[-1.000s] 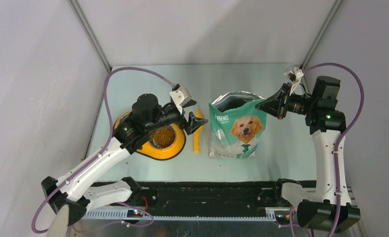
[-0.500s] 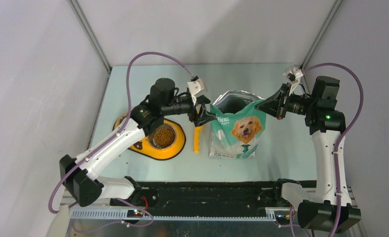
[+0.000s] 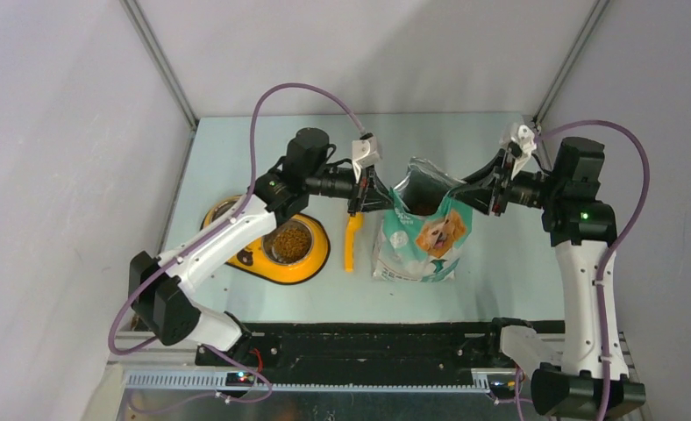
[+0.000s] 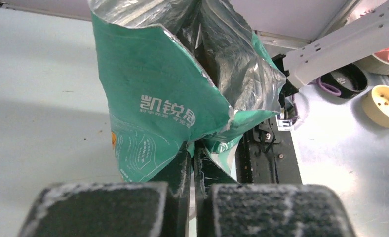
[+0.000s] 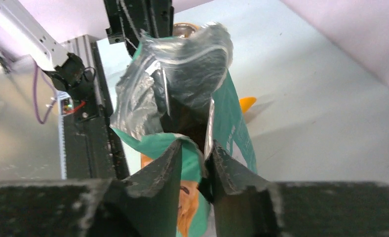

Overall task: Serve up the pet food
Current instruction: Close the pet food bag at the center of the board.

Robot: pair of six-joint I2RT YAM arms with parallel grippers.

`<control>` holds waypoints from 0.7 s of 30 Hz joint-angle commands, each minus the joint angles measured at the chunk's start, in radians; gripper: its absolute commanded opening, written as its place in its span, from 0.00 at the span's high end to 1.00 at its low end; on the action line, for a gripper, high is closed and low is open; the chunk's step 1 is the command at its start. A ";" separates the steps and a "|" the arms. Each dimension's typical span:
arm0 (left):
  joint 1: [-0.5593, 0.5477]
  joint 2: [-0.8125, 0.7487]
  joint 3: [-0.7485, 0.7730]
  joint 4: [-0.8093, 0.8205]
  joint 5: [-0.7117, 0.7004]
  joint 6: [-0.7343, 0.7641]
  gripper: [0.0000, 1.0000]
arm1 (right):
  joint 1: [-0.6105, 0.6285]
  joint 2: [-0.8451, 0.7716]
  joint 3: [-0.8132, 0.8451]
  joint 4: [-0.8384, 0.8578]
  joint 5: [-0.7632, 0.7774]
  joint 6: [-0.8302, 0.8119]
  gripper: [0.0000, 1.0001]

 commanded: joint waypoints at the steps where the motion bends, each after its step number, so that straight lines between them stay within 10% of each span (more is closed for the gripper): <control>1: 0.000 -0.049 0.002 0.200 0.000 -0.103 1.00 | 0.064 -0.074 0.061 -0.123 0.028 -0.245 0.64; 12: 0.000 -0.360 -0.347 0.456 -0.467 -0.472 1.00 | 0.086 -0.059 0.065 -0.258 0.147 -0.504 0.50; 17: -0.002 -0.371 -0.346 0.420 -0.494 -0.559 1.00 | 0.087 -0.042 0.098 -0.235 0.092 -0.445 0.94; 21: -0.003 -0.365 -0.310 0.332 -0.603 -0.589 1.00 | 0.061 -0.075 0.073 0.104 0.252 0.099 1.00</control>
